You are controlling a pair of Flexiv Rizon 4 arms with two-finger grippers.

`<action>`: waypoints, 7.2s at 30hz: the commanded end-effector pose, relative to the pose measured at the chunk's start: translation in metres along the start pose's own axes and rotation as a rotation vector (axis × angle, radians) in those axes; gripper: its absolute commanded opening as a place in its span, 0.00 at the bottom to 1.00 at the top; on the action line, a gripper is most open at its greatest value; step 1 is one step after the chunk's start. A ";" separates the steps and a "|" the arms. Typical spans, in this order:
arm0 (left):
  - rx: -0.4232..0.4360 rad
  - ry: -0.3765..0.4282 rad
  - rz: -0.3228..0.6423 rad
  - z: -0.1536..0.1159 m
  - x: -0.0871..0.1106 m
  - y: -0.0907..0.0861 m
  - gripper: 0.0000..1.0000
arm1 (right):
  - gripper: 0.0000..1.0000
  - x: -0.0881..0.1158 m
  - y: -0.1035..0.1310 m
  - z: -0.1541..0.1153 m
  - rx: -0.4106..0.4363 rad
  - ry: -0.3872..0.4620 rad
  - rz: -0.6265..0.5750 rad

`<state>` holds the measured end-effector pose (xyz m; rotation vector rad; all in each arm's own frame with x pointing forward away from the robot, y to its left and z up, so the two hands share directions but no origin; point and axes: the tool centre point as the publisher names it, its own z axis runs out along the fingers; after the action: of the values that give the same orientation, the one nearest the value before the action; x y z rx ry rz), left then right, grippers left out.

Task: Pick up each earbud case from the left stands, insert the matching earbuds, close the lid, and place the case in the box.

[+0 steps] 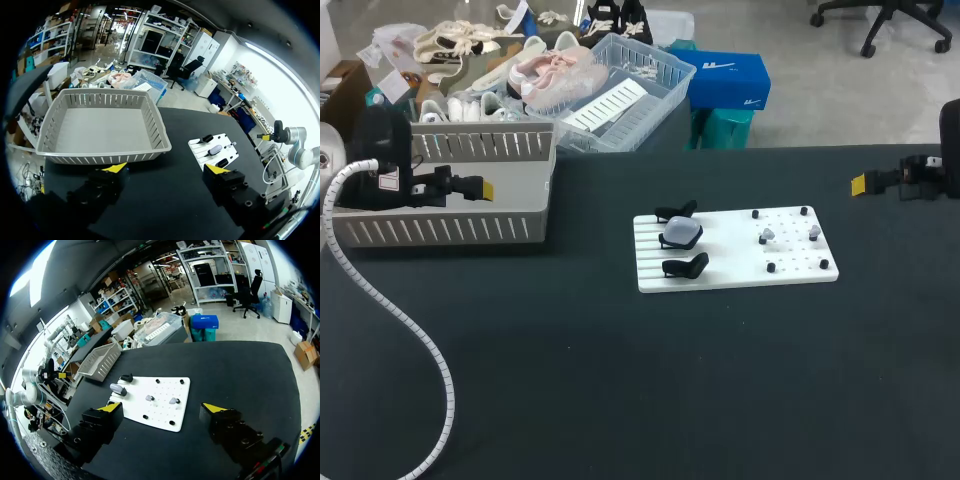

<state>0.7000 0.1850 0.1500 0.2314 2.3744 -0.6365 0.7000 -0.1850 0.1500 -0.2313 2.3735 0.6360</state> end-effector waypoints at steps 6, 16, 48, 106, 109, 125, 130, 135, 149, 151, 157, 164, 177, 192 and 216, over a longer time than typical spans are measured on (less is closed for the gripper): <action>0.000 0.000 0.000 0.000 0.000 0.000 1.00 | 1.00 0.000 0.000 0.000 0.000 0.000 0.000; 0.000 0.000 0.000 0.000 0.000 0.000 1.00 | 1.00 0.000 0.000 0.000 0.000 0.000 0.000; 0.406 -0.065 0.734 0.002 0.027 -0.073 1.00 | 1.00 0.000 0.000 0.000 0.000 0.000 0.000; 0.653 -0.155 0.973 0.169 0.046 -0.156 1.00 | 1.00 0.000 0.000 0.000 0.000 0.000 0.000; 0.651 -0.139 0.949 0.176 0.046 -0.159 1.00 | 1.00 0.000 0.000 0.000 0.000 0.000 0.000; 0.589 -0.125 0.857 0.215 0.031 -0.158 1.00 | 1.00 0.000 0.000 0.000 0.000 0.000 0.000; 0.588 -0.115 0.849 0.222 0.032 -0.157 0.87 | 1.00 0.000 0.000 0.000 0.000 0.000 0.000; 0.585 -0.093 0.847 0.231 0.035 -0.157 0.60 | 1.00 0.000 0.000 0.000 0.000 0.000 0.000; 0.578 -0.063 0.842 0.240 0.037 -0.157 0.46 | 1.00 0.000 0.000 0.000 0.000 0.000 0.000; 0.577 -0.059 0.842 0.241 0.038 -0.157 0.46 | 1.00 0.000 0.000 0.000 0.000 0.000 0.000; 0.572 -0.047 0.835 0.246 0.038 -0.156 0.45 | 1.00 0.000 0.000 0.000 0.000 0.000 0.000; 0.570 -0.040 0.837 0.250 0.039 -0.159 0.46 | 1.00 0.000 0.000 0.000 0.000 0.000 0.000; 0.557 -0.024 0.834 0.261 0.040 -0.162 0.45 | 1.00 0.000 0.000 0.000 0.000 0.000 0.000; 0.553 -0.019 0.820 0.262 0.039 -0.164 0.12 | 1.00 0.000 0.000 0.000 0.000 0.000 0.000; 0.565 -0.095 0.796 0.235 0.020 -0.170 0.00 | 1.00 0.000 0.000 0.000 0.000 0.000 0.000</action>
<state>0.7666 -0.0853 0.0412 1.2870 1.7453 -0.8599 0.7000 -0.1850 0.1500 -0.2313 2.3735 0.6360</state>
